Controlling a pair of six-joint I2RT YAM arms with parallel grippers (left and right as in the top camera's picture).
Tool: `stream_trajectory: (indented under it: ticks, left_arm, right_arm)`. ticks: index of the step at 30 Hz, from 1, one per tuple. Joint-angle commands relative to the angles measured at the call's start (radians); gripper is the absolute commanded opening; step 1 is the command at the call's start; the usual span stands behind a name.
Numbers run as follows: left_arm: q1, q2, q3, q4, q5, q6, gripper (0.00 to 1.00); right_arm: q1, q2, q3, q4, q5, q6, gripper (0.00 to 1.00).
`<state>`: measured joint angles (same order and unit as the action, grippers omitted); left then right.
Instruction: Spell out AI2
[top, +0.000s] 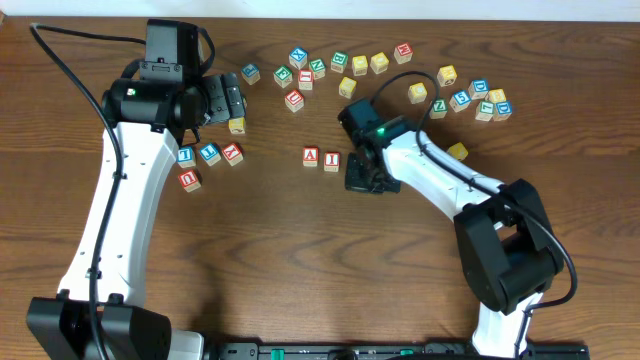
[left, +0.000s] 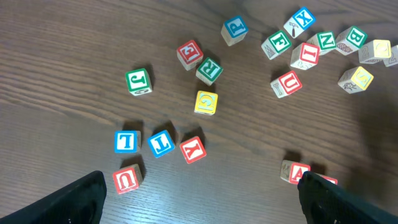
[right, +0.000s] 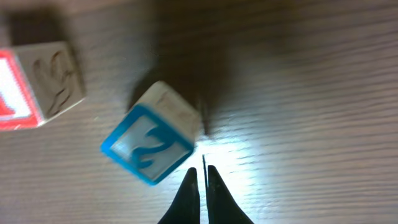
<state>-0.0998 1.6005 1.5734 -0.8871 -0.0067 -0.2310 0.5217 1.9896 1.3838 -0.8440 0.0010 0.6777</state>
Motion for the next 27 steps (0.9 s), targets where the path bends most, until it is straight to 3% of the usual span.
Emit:
stream_trajectory:
  ticks: [1,21,27]
  left_arm:
    - [0.002,-0.013,0.009,-0.003,-0.012,0.009,0.98]
    - [0.002,-0.013,0.009,-0.003,-0.012,0.009,0.98]
    - [0.002,-0.013,0.009,-0.003,-0.012,0.009,0.98]
  right_arm:
    - [-0.028,0.008,-0.005,0.006,0.022,0.017,0.01]
    - [-0.017,-0.037,0.071,-0.005,-0.016,-0.11,0.01]
    - [-0.011,-0.037,0.071,0.091,-0.005,-0.182,0.01]
